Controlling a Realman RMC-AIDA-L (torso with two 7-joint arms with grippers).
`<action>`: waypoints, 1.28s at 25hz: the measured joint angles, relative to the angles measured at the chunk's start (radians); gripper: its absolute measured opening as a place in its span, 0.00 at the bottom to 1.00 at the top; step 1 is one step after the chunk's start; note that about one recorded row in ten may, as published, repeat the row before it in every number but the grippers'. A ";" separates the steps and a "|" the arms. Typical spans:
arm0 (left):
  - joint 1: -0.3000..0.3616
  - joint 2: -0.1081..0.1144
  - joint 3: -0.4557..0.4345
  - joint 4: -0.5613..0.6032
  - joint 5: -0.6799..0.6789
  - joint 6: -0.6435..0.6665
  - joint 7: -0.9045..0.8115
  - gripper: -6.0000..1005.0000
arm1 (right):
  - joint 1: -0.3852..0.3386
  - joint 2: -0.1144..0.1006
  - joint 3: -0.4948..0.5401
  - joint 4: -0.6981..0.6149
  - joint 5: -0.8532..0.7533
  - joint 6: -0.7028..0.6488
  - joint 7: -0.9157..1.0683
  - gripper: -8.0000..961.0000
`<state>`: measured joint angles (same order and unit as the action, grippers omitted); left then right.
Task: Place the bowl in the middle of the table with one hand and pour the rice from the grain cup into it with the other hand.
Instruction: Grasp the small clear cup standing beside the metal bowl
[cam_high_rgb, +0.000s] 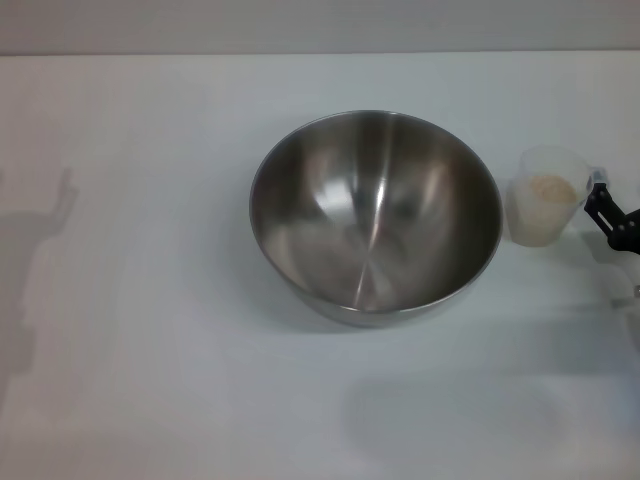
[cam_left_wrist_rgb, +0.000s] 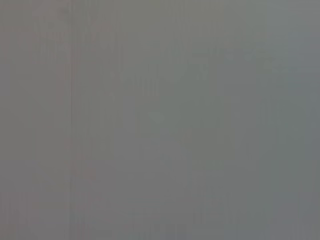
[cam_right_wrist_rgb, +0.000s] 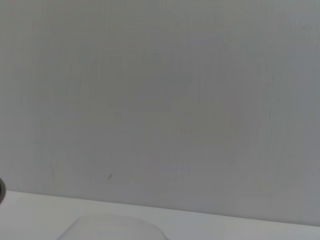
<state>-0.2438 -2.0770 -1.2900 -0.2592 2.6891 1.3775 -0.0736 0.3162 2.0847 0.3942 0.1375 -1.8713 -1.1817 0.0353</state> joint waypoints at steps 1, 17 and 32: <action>0.000 0.000 0.000 0.000 0.000 0.000 0.000 0.86 | 0.000 0.000 0.000 0.000 0.000 0.000 0.000 0.85; 0.000 0.000 -0.002 0.007 0.000 -0.004 0.000 0.86 | 0.008 0.002 -0.004 0.002 0.000 0.018 0.000 0.49; 0.003 0.000 0.000 0.011 0.000 -0.005 0.000 0.86 | 0.008 0.003 0.000 0.007 -0.001 -0.002 0.000 0.01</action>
<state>-0.2412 -2.0769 -1.2900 -0.2484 2.6891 1.3730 -0.0737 0.3238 2.0877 0.3938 0.1441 -1.8727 -1.1837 0.0350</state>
